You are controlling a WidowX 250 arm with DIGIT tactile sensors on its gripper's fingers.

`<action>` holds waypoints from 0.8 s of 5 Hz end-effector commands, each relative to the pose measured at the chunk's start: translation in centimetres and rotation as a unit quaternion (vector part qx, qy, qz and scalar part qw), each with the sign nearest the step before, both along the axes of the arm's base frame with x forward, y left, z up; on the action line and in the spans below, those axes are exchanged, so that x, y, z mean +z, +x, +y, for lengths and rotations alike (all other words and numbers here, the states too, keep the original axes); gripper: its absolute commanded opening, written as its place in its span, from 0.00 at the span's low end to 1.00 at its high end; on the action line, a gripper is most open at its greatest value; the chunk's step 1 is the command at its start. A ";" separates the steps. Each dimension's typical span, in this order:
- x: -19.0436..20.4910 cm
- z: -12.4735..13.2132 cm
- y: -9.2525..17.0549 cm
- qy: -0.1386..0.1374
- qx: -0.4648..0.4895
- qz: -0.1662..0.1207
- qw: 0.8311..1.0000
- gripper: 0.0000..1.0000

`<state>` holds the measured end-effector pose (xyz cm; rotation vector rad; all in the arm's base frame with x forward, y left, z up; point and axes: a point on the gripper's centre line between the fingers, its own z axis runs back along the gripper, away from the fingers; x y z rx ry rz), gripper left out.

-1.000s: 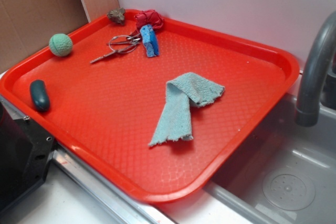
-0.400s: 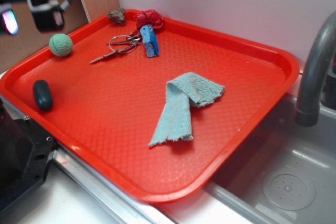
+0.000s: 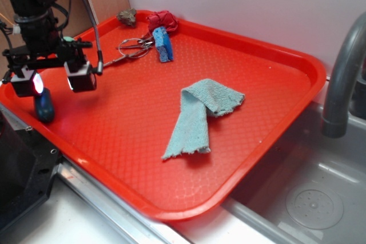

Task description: Grab the plastic pickle.

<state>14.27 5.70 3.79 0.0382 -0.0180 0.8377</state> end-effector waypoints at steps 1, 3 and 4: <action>-0.3 -0.2 -1.6 0.002 -0.036 -0.028 0.999 1.00; 3.9 1.5 -3.4 0.026 -0.031 -0.038 0.998 1.00; 6.5 2.4 -2.4 0.026 -0.052 -0.040 0.997 1.00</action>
